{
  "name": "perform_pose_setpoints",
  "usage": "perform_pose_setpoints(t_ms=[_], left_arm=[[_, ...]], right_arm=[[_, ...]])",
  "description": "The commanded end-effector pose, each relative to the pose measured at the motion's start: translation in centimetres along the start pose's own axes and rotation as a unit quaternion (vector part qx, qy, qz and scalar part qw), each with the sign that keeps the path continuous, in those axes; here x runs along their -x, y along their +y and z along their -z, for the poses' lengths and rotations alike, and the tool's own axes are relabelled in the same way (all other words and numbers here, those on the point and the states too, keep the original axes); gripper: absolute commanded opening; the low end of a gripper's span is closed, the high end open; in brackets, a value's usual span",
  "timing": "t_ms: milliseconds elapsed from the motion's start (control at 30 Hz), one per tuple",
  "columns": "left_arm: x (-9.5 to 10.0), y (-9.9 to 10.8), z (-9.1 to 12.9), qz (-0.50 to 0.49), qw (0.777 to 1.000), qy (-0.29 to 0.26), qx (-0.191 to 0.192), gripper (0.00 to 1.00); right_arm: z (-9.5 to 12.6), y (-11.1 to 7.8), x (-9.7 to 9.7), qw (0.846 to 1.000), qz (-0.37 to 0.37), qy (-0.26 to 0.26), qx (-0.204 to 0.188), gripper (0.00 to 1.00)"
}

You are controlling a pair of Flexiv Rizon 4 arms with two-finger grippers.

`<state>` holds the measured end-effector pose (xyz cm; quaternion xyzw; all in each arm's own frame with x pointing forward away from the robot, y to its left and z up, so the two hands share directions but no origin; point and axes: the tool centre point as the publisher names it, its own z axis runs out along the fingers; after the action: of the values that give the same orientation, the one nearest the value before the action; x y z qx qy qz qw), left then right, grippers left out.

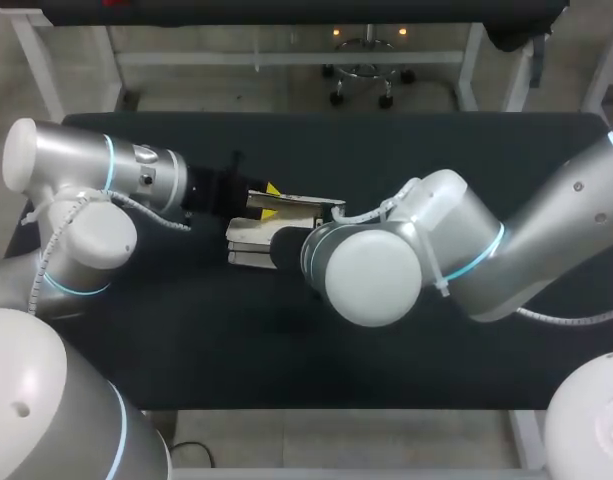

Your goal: Pick up the bag, open it, inspect its contents, close it, and place it on the opposite side

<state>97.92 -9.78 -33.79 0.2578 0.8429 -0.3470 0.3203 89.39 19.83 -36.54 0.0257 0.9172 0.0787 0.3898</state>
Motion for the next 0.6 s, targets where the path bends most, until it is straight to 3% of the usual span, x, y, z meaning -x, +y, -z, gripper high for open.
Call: perform_pose_setpoints(t_ms=[33,167,300,367,600], left_arm=[[0.1,-0.2,0.4,-0.004,1.000,-0.004,-0.002,0.32],[0.5,-0.4,0.5,-0.010,1.000,-0.005,-0.003,0.16],[0.7,-0.4,0.6,-0.011,1.000,0.000,-0.006,0.14],[0.7,-0.3,0.4,-0.008,1.000,0.005,-0.004,0.00],[-0.5,-0.1,0.1,0.009,1.000,0.025,-0.016,0.00]], right_arm=[[-0.1,0.1,-0.1,1.000,-0.001,-0.002,0.000,0.00],[-0.1,0.1,-0.1,1.000,-0.001,-0.002,0.000,0.00],[-0.1,0.1,-0.1,1.000,-0.001,-0.002,0.000,0.00],[-0.1,0.1,-0.1,1.000,-0.001,-0.002,0.000,0.00],[-0.1,0.1,-0.1,1.000,-0.001,-0.002,0.000,0.00]])
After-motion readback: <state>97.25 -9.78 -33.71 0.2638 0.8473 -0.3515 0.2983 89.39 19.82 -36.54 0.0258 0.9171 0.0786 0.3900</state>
